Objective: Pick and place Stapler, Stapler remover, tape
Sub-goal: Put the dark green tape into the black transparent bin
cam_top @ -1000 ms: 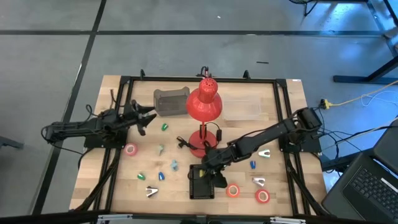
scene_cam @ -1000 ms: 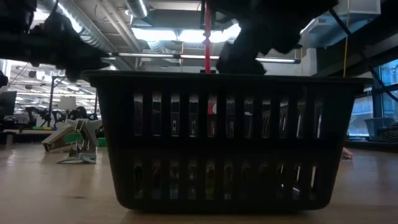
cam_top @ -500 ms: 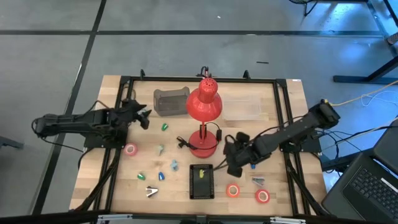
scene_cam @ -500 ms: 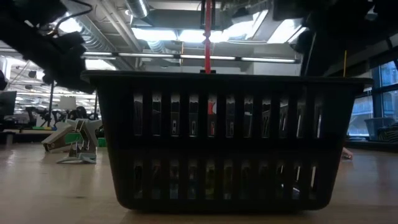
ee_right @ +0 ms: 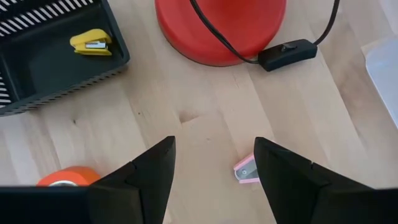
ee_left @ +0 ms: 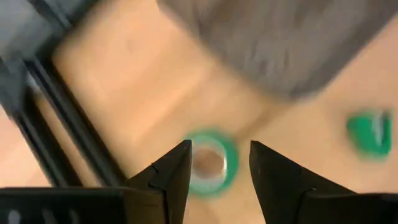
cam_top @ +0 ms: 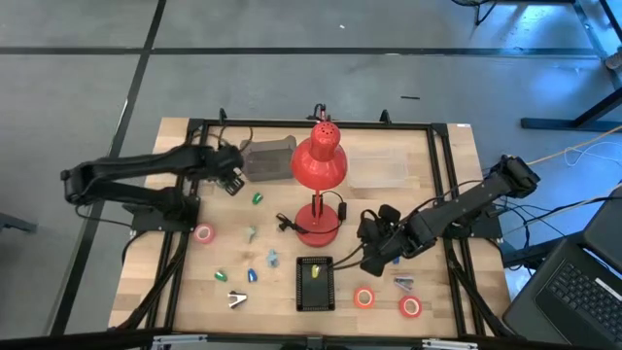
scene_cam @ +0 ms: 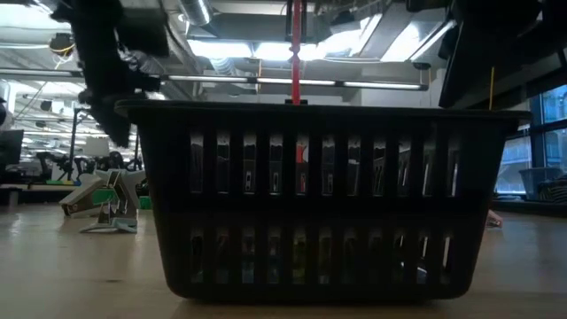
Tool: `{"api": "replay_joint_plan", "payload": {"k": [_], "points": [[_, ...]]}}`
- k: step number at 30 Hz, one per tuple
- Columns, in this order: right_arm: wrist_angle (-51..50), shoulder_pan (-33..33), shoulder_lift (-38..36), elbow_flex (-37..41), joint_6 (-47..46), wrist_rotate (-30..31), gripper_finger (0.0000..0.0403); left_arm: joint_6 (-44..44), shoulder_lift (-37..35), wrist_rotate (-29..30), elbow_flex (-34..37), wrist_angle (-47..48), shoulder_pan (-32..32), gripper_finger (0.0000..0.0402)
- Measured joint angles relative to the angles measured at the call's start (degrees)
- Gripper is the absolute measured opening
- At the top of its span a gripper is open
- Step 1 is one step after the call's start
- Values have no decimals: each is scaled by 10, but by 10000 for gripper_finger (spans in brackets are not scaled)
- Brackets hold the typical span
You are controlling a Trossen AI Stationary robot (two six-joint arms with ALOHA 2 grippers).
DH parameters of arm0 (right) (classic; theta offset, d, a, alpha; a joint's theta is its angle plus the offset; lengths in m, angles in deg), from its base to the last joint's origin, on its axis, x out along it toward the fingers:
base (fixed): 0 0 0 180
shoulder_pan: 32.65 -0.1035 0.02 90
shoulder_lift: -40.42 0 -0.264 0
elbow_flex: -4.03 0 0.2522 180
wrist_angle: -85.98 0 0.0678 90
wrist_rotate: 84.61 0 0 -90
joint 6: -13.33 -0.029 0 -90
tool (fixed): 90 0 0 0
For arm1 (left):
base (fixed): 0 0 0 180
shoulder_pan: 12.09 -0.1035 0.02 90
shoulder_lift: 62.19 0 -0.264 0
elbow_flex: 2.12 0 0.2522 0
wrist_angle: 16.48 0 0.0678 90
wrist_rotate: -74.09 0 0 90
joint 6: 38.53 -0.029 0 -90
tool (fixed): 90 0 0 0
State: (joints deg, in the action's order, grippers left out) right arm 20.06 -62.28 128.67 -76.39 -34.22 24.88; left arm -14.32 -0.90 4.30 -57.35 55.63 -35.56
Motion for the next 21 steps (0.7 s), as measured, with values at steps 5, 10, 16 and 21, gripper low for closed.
{"api": "replay_joint_plan", "payload": {"k": [5, 10, 16, 21], "points": [[-1, 0, 0, 0, 0, 0, 219, 24, 63, 13, -15, 100, -76, 141], [0, 0, 0, 0, 0, 6, 219, 38, 81, 17, -15, 89, -134, 139], [1, -1, 0, 0, 2, 19, 219, 37, 82, -56, -15, 14, -169, 139], [1, -1, 0, 0, 0, 19, 219, 44, 82, -85, -10, -9, -172, 139]]}}
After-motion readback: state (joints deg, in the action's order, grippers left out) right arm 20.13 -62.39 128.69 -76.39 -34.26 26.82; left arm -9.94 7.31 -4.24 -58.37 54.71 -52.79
